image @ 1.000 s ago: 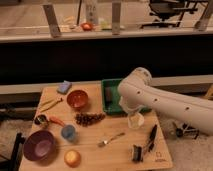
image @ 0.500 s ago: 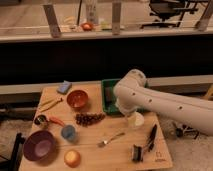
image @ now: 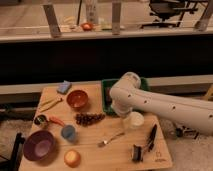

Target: Place fork in red bowl

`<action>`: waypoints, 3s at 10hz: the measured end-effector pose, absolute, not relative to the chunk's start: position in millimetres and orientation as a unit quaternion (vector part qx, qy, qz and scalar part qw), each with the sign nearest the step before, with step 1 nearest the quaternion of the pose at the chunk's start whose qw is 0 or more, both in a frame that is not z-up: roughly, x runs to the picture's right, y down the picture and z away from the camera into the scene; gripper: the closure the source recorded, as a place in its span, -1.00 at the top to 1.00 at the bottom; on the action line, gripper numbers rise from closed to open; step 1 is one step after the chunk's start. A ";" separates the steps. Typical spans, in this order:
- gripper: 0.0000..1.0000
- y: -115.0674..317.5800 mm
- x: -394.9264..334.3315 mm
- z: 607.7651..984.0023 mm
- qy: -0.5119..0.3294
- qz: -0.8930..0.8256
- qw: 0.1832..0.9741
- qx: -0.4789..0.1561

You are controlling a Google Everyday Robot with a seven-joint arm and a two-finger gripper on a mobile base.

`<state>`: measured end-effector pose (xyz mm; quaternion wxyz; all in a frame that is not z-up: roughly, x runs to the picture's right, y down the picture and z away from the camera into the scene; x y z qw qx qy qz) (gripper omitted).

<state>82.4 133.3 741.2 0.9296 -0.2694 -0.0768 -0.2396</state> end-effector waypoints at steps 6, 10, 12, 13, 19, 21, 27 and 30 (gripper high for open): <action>0.60 144.3 79.2 759.7 -0.092 -0.236 0.928 -0.272; 0.60 156.9 79.9 777.1 -0.103 -0.230 0.928 -0.276; 0.60 161.2 79.2 782.2 -0.110 -0.225 0.927 -0.278; 0.60 163.3 78.3 784.8 -0.112 -0.225 0.927 -0.279; 0.60 183.7 78.3 809.4 -0.129 -0.217 0.924 -0.287; 0.60 191.5 81.0 821.0 -0.135 -0.212 0.923 -0.291; 0.60 203.5 87.8 839.4 -0.143 -0.216 0.918 -0.299; 0.60 209.9 85.7 844.6 -0.144 -0.226 0.921 -0.284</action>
